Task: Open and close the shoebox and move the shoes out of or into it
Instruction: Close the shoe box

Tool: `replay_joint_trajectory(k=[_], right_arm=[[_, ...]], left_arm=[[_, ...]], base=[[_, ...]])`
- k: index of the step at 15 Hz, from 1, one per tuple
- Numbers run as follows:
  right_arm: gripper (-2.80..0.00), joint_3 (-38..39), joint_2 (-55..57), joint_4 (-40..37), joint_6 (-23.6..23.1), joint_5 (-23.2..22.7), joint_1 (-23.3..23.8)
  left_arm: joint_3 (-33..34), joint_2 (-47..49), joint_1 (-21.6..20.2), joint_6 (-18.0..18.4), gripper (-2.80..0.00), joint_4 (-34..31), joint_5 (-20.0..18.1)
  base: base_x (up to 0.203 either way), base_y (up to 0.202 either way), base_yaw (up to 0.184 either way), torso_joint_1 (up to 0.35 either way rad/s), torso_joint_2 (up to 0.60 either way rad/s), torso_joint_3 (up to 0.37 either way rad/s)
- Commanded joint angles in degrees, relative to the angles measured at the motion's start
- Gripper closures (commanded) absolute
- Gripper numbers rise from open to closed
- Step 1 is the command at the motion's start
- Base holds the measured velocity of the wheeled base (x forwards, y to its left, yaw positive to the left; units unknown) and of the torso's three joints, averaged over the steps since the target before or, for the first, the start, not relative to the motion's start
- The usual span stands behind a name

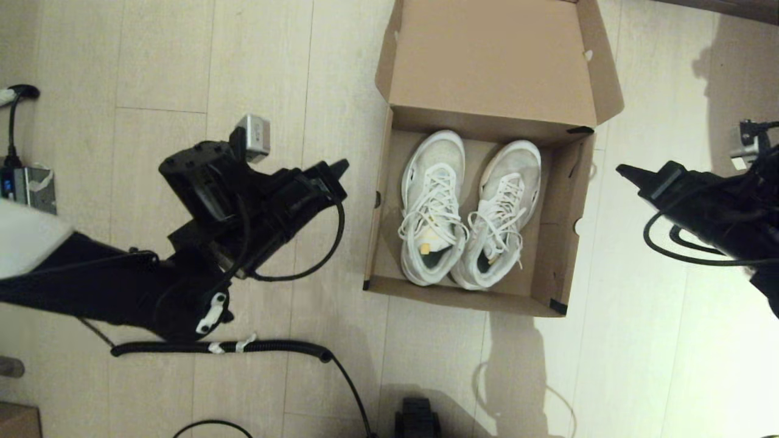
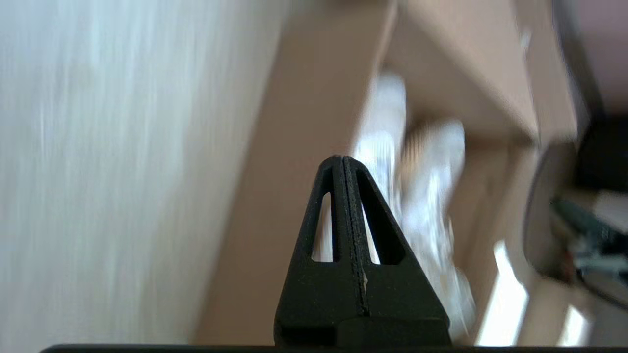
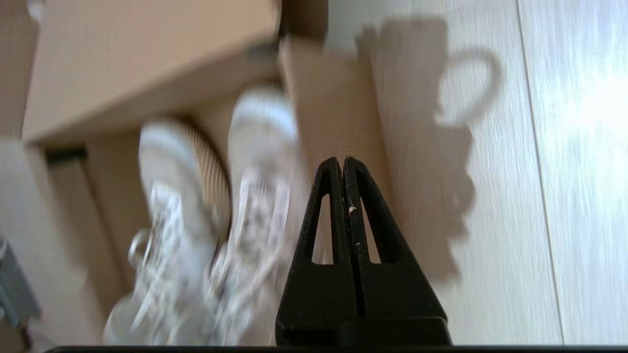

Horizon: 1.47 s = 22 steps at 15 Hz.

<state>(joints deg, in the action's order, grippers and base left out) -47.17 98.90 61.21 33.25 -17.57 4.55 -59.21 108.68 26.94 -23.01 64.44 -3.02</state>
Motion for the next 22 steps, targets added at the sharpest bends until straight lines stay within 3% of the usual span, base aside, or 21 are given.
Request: replay_joint_trajectory(k=[1, 5, 8, 9, 10, 11, 13, 17, 22], right_arm=[[0.0, -3.6, 6.8, 2.7, 0.7, -0.1, 1.8], [0.0, -19.0, 13.3, 2.4, 9.3, -0.6, 4.3], [0.0, -26.1, 17.4, 0.7, 16.1, -2.9, 4.5], [0.0, -28.1, 19.2, 0.6, 18.8, -3.1, 4.4], [0.0, -29.5, 20.4, 0.7, 22.3, -3.3, 4.4], [0.0, -29.7, 20.6, 0.8, 24.2, -3.4, 4.1], [0.0, -30.4, 21.3, 0.8, 28.3, -4.5, 3.3], [0.0, -33.9, 22.8, 0.9, 29.3, -4.8, 0.8], [0.0, -38.3, 23.8, 0.6, 30.5, -4.8, -2.6]], left_arm=[[-9.2, 7.2, -1.7, 0.3, 0.0, 0.1, -0.8], [-33.3, 21.6, -4.7, 0.9, 0.0, -2.2, -4.2], [-44.3, 27.4, -6.4, 0.7, 0.0, -3.3, -7.5], [-47.3, 28.4, -6.5, -0.1, 0.0, -3.6, -8.3], [-49.8, 28.8, -6.2, -3.2, 0.0, -4.1, -8.9], [-50.8, 28.5, -5.8, -5.6, 0.0, -4.6, -9.4], [-51.0, 27.8, -4.8, -6.3, 0.0, -5.4, -13.2], [-51.0, 27.6, -4.7, -6.4, 0.0, -5.3, -17.6], [-50.8, 26.1, -4.6, -6.6, 0.0, -4.5, -17.8]], base=[[0.0, 0.0, 0.0, 0.0, 0.0, 0.0], [0.0, 0.0, 0.0, 0.0, 0.0, 0.0], [0.0, 0.0, 0.0, 0.0, 0.0, 0.0], [0.0, 0.0, 0.0, 0.0, 0.0, 0.0], [0.0, 0.0, 0.0, 0.0, 0.0, 0.0], [0.0, 0.0, 0.0, 0.0, 0.0, 0.0], [0.0, 0.0, 0.0, 0.0, 0.0, 0.0], [0.0, 0.0, 0.0, 0.0, 0.0, 0.0], [0.0, 0.0, 0.0, 0.0, 0.0, 0.0]])
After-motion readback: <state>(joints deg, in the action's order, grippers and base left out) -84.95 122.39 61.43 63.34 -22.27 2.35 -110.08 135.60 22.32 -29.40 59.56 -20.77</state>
